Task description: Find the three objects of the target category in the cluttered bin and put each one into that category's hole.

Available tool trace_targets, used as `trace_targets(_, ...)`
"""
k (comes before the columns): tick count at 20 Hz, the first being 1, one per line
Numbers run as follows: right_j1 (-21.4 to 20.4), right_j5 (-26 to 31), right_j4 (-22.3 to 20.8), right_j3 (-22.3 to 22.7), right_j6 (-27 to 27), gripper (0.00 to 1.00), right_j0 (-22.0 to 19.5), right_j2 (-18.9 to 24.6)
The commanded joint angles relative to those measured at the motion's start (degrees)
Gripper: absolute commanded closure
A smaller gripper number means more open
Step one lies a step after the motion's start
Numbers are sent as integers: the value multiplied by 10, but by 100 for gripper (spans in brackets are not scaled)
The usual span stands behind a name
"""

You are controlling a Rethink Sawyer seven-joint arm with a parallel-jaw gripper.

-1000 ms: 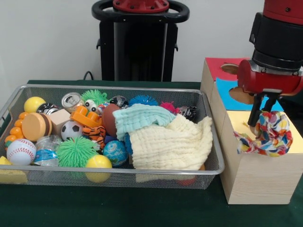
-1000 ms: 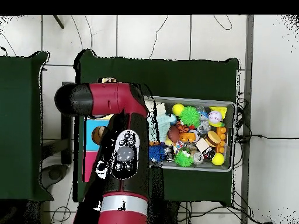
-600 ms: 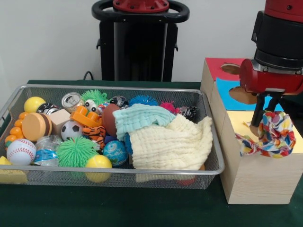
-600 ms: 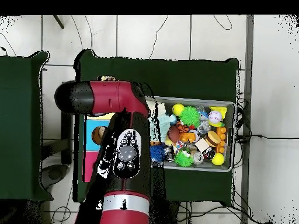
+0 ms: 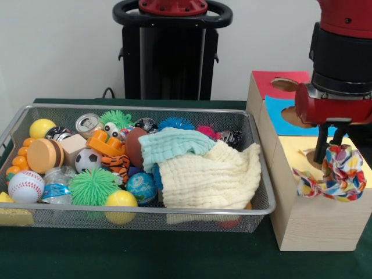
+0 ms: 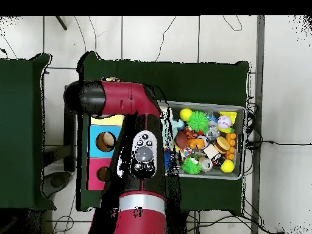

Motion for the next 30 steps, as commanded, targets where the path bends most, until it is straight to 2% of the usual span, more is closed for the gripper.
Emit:
trace_targets(1,34,70,20,51,57,100,-16,69)
trace_targets(14,49,192,11,7,50,100,-17,74)
trace_targets(18,41,207,9,16,49,100,-17,75)
trace_targets(24,42,182,9,19,53,100,-17,73)
trace_targets(30,60,102,8,5,68,100,-16,72)
